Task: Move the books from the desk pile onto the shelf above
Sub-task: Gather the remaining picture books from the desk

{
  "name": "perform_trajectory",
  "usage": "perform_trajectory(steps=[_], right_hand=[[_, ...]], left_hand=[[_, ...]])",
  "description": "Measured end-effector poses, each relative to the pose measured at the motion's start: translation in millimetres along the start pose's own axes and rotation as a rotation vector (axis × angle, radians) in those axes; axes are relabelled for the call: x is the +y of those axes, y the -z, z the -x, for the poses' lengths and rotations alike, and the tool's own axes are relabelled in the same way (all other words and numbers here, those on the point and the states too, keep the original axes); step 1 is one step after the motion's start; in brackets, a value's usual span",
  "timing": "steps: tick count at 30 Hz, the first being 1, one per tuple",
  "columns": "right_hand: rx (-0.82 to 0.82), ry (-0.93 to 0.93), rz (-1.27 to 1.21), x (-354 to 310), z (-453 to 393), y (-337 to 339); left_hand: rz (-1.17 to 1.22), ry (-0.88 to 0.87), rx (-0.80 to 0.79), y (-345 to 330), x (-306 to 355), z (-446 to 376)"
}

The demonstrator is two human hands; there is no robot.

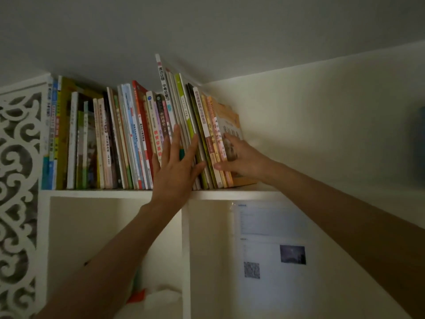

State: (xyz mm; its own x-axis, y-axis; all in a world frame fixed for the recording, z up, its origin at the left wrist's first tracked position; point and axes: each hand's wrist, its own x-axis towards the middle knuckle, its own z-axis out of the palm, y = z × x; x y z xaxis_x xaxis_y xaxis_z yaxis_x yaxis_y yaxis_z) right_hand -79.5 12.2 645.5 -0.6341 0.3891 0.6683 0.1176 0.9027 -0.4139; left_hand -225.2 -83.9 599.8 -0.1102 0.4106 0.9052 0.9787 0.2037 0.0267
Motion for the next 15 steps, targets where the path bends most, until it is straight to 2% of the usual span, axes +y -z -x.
perform_trajectory(steps=[3,6,8,12,15], right_hand=[[0.141,0.021,0.085,-11,22,0],[0.347,0.048,0.061,-26,73,3],[0.400,0.049,0.044,-27,124,4],[0.331,-0.175,0.130,-5,241,-2],[0.261,-0.462,0.188,28,336,-10]], left_hand=[[0.143,-0.012,0.078,5,14,12],[0.414,-0.169,0.157,8,39,46],[0.615,-0.212,0.133,5,61,83],[0.895,-0.199,-0.094,-21,107,172],[1.006,-0.136,-0.400,-61,143,249]])
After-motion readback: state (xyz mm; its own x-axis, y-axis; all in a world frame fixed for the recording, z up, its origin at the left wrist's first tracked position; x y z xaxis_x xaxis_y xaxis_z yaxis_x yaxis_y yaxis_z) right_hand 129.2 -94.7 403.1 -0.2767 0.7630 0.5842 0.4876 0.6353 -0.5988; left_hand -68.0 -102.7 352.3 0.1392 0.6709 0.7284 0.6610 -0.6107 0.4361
